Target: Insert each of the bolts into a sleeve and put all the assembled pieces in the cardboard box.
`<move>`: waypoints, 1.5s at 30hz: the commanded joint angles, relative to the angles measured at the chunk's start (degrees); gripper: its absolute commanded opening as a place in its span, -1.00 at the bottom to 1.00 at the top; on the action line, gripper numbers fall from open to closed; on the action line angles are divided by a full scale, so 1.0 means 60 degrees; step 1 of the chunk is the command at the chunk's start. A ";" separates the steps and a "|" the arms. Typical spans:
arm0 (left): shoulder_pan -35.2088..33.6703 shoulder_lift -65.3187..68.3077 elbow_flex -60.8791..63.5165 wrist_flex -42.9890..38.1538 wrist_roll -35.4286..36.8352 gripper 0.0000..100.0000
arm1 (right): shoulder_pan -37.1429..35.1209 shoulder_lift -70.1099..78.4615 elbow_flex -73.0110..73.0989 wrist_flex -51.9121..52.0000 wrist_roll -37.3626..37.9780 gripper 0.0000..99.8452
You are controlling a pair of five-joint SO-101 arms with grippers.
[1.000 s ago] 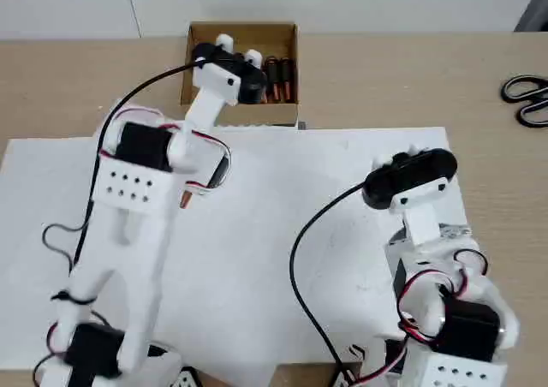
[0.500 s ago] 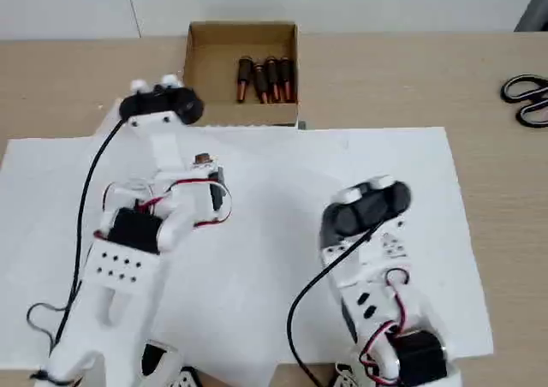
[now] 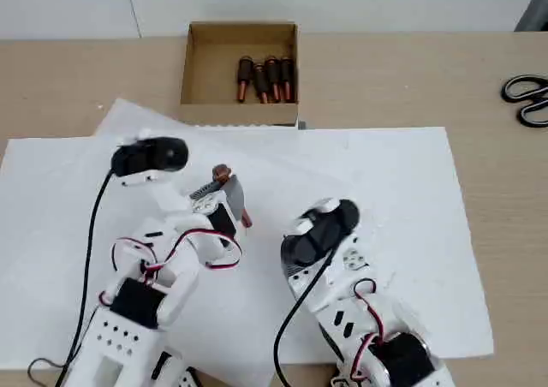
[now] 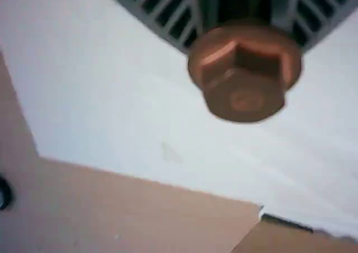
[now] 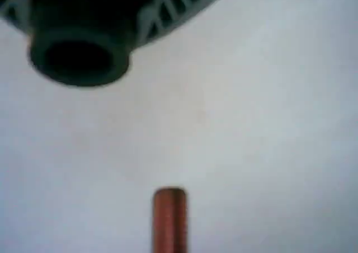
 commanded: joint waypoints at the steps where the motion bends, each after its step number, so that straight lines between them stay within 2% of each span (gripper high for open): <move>1: 0.0015 -0.1128 0.0388 -0.0703 0.0059 -0.99 | -0.0271 -0.0125 0.0015 -0.0271 -0.0015 -0.99; 6: 0.0073 -0.2271 0.0623 -0.0674 0.0059 -0.99 | -0.0608 -0.0125 0.0278 -0.0256 0.0000 -0.99; 12: 0.0117 -0.3297 0.0608 0.0249 0.0088 -0.99 | -0.0769 -0.0051 0.0484 -0.0813 0.0000 -0.99; 18: 0.0864 -0.4147 0.0623 0.1143 0.0088 -0.99 | -0.0769 -0.0110 0.0762 -0.0872 0.0000 -0.99; 31: 0.1333 -0.4322 0.1194 0.1114 0.0073 -0.99 | -0.1062 -0.0110 0.0733 -0.1209 0.0000 -0.99; 36: 0.1333 -0.4322 0.1575 0.0513 0.0073 -0.99 | -0.1414 -0.0110 0.0733 -0.1209 0.0000 -0.99; 45: 0.1348 -0.4322 0.1619 0.0835 0.0073 -0.99 | -0.1399 -0.0110 0.0689 -0.1223 0.0000 -0.99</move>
